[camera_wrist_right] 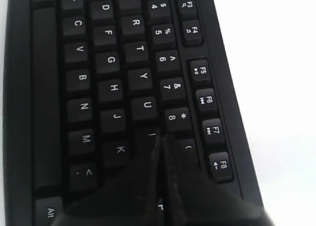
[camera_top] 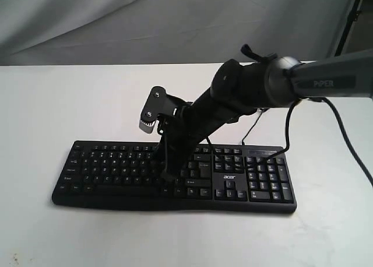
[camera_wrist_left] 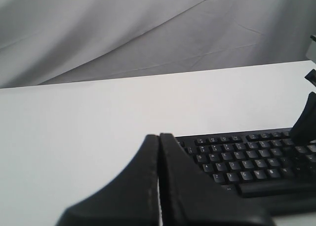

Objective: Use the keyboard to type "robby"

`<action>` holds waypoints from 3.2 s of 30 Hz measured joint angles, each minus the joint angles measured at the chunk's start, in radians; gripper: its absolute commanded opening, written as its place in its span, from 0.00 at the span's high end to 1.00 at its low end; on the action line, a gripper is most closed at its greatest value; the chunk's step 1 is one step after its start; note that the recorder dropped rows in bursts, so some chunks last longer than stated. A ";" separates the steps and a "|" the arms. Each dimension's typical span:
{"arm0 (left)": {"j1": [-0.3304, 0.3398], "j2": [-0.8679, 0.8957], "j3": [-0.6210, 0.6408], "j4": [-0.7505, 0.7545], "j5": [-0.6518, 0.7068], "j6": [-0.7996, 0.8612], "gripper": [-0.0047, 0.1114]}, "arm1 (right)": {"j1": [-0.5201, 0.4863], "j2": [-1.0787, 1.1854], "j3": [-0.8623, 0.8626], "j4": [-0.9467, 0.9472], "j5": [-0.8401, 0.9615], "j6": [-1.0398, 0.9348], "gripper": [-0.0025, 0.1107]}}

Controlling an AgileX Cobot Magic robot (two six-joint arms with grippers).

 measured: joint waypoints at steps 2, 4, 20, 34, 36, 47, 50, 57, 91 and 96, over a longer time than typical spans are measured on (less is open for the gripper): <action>0.000 0.000 0.000 0.000 0.000 0.000 0.96 | 0.000 0.000 0.000 0.000 0.000 0.000 0.98; 0.000 0.000 0.000 0.000 0.000 0.000 0.96 | 0.000 0.000 0.000 0.000 0.000 0.000 0.98; 0.000 0.000 0.000 0.000 0.000 0.000 0.96 | 0.000 0.000 0.000 -0.006 0.000 0.000 0.98; 0.000 0.000 0.000 0.000 0.000 0.000 0.96 | 0.000 -0.002 0.010 -0.006 0.000 0.000 0.98; 0.000 0.000 0.000 0.000 0.000 0.000 0.96 | 0.000 -0.001 0.014 -0.006 0.000 0.000 0.98; 0.000 0.000 0.000 0.000 0.000 0.000 0.96 | 0.000 0.010 0.016 -0.012 -0.014 0.000 0.98; 0.000 0.000 0.000 0.000 0.000 0.000 0.96 | 0.000 0.010 0.016 -0.012 -0.015 0.000 0.98; 0.000 0.000 0.000 0.000 0.000 0.000 0.96 | 0.004 0.010 0.016 -0.012 -0.015 -0.003 0.98; 0.000 0.000 0.000 0.000 0.000 0.000 0.96 | 0.063 -0.026 0.016 0.006 -0.016 -0.003 0.98; 0.000 0.000 0.000 0.000 0.000 0.000 0.96 | 0.125 -0.026 0.016 0.008 -0.042 -0.003 0.98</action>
